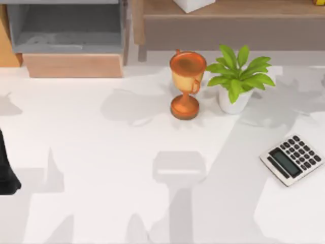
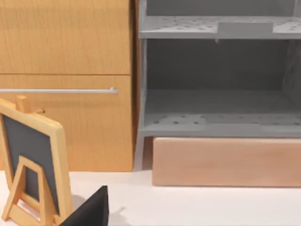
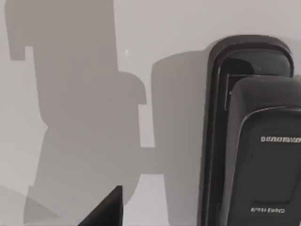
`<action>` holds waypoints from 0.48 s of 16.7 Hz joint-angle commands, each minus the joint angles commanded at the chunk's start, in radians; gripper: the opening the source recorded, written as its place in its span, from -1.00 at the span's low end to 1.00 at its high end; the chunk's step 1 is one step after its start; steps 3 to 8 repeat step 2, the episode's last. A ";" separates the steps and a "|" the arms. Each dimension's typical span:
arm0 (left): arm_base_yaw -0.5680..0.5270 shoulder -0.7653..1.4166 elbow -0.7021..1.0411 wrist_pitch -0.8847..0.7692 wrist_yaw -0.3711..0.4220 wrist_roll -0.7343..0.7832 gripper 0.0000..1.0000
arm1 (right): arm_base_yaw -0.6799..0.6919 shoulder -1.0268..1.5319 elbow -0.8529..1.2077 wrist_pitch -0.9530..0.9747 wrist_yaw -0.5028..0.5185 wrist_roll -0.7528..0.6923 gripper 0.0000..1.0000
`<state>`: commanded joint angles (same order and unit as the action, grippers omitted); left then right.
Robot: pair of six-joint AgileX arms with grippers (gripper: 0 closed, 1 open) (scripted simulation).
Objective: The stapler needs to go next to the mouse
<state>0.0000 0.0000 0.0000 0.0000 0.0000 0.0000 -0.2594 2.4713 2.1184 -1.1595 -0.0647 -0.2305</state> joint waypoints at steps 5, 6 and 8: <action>0.000 0.000 0.000 0.000 0.000 0.000 1.00 | 0.000 0.000 0.000 0.000 0.000 0.000 1.00; 0.000 0.000 0.000 0.000 0.000 0.000 1.00 | 0.000 0.000 0.000 0.000 0.000 0.000 1.00; 0.000 0.000 0.000 0.000 0.000 0.000 1.00 | 0.000 0.000 0.000 0.000 0.000 0.000 1.00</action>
